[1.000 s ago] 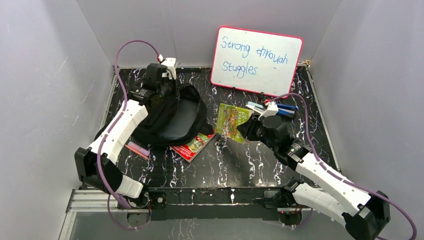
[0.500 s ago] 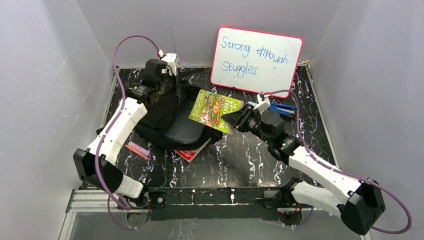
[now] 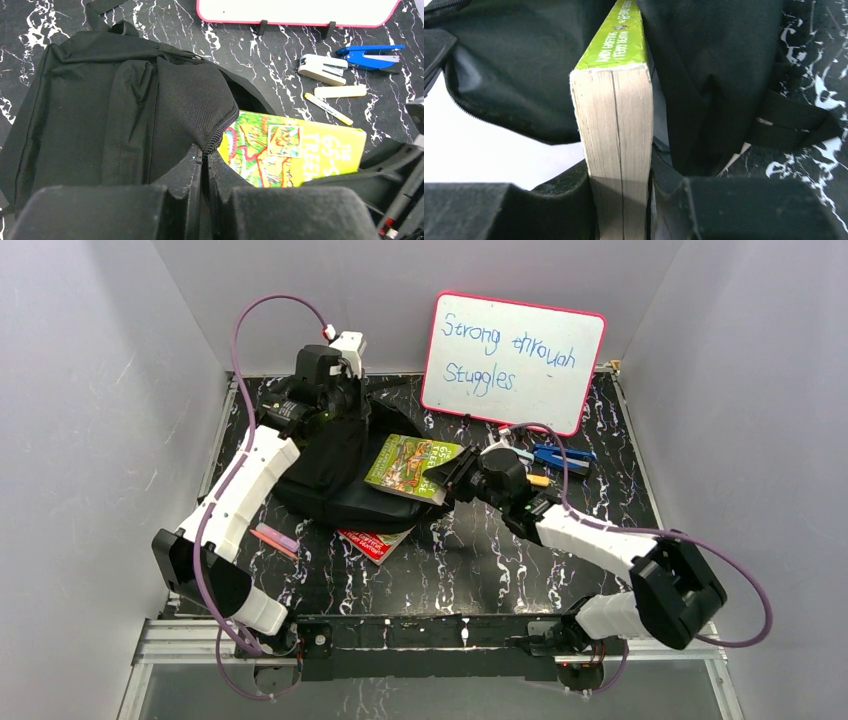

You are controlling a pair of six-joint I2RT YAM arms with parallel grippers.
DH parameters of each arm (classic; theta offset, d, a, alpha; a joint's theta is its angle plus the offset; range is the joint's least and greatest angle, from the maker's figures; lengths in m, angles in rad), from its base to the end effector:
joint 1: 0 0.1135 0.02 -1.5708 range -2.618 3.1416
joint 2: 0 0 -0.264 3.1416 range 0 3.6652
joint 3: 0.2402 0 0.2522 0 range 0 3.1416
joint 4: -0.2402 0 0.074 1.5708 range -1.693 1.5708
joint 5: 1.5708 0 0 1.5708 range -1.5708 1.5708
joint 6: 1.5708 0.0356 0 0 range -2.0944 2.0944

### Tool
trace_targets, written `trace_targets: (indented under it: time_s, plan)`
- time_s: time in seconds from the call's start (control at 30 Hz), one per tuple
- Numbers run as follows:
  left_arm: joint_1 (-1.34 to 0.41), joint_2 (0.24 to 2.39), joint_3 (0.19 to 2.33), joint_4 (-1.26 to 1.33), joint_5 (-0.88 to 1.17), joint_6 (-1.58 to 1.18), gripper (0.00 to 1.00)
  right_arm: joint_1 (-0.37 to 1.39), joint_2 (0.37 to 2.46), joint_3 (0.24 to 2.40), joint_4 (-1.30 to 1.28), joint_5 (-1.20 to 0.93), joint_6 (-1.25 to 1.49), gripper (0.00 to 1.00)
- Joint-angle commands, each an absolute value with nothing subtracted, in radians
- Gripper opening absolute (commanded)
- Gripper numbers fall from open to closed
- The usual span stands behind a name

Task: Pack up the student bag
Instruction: Place the book in the student bag.

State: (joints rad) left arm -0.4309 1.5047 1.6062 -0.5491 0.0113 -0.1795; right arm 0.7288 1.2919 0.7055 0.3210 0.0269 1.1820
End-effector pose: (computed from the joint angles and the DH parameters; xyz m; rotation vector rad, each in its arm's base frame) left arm 0.3078 -0.1420 0.4140 0.2631 2.0241 -0.3969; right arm 0.2172 0.1926 0.2530 0.4808 1.9914 1.2628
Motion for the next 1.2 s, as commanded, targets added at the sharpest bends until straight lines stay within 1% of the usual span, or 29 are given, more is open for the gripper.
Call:
trace_targets:
  time_s: [0.0, 0.37, 0.73, 0.9, 0.97, 1.17]
  plan:
    - [-0.457, 1.483, 1.638, -0.486, 0.025, -0.169, 0.0, 0.734, 1.342, 0.827, 0.558, 0.008, 1.244, 0.0]
    - [-0.49, 1.473, 1.637, -0.465, 0.025, -0.163, 0.0, 0.737, 1.511, 0.936, 0.516, 0.037, 1.308, 0.0]
    - [-0.504, 1.476, 1.647, -0.467, 0.014, -0.163, 0.0, 0.749, 1.715, 1.059, 0.611, 0.006, 1.333, 0.0]
    - [-0.505, 1.474, 1.647, -0.471, 0.014, -0.164, 0.0, 0.768, 1.81, 1.092, 0.735, -0.039, 1.348, 0.0]
    - [-0.505, 1.473, 1.649, -0.475, -0.017, -0.163, 0.0, 0.774, 1.844, 1.104, 0.765, -0.037, 1.354, 0.0]
    - [-0.505, 1.471, 1.655, -0.479, -0.016, -0.165, 0.0, 0.787, 1.972, 1.133, 0.908, -0.023, 1.378, 0.0]
